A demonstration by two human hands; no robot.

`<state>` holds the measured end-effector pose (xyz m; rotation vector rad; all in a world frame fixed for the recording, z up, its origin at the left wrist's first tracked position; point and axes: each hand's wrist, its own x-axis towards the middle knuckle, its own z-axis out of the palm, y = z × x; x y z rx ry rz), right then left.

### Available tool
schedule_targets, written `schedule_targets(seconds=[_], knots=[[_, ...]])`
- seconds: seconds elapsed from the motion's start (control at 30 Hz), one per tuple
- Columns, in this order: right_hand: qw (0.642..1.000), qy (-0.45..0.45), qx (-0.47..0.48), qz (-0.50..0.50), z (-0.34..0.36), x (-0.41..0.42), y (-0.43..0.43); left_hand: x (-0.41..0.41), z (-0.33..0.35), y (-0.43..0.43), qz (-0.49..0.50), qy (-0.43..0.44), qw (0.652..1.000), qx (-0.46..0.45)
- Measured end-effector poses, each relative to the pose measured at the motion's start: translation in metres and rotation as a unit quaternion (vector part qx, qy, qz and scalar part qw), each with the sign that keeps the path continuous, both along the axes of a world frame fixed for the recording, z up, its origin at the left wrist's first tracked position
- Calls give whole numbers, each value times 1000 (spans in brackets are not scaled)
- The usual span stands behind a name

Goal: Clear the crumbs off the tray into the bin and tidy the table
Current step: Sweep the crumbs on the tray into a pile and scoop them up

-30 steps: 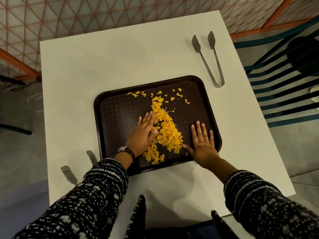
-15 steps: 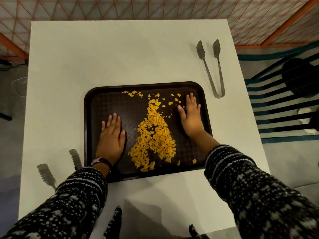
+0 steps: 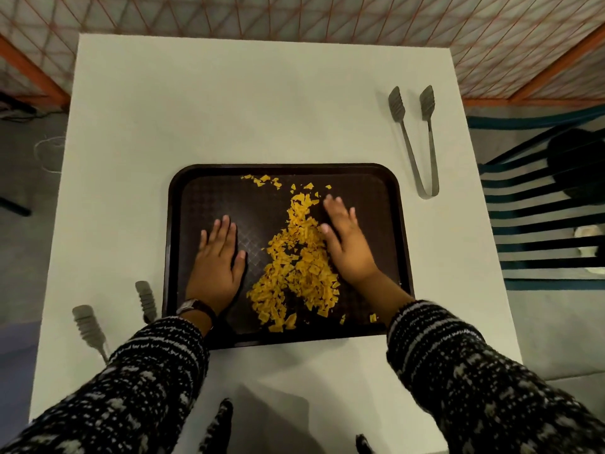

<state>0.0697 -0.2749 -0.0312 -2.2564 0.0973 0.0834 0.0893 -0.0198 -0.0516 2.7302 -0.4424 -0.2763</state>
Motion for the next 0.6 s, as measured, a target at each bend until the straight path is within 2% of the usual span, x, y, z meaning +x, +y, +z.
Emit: schedule_targets(seconds=[0.1,0.23,0.3,0.37,0.43,0.5,0.6], knots=[[999,30,-18,-37,-2,26,-14,-1,-1,-1,6,-5,1000,2],[994,31,-100,31,-8,39,-8,-1,-2,-1,8,-12,1000,5],[992,22,-102,71,-8,34,2,-1,-2,-1,7,-14,1000,4],[990,16,-72,119,-6,23,13,-1,-1,-1,9,-13,1000,0],[989,23,1,143,-3,14,18,0,0,-2,10,-12,1000,-3],[990,21,67,119,1,13,16,0,1,-2,10,-10,1000,-2],[995,6,77,61,3,32,10,0,0,-2,10,-13,1000,-1]])
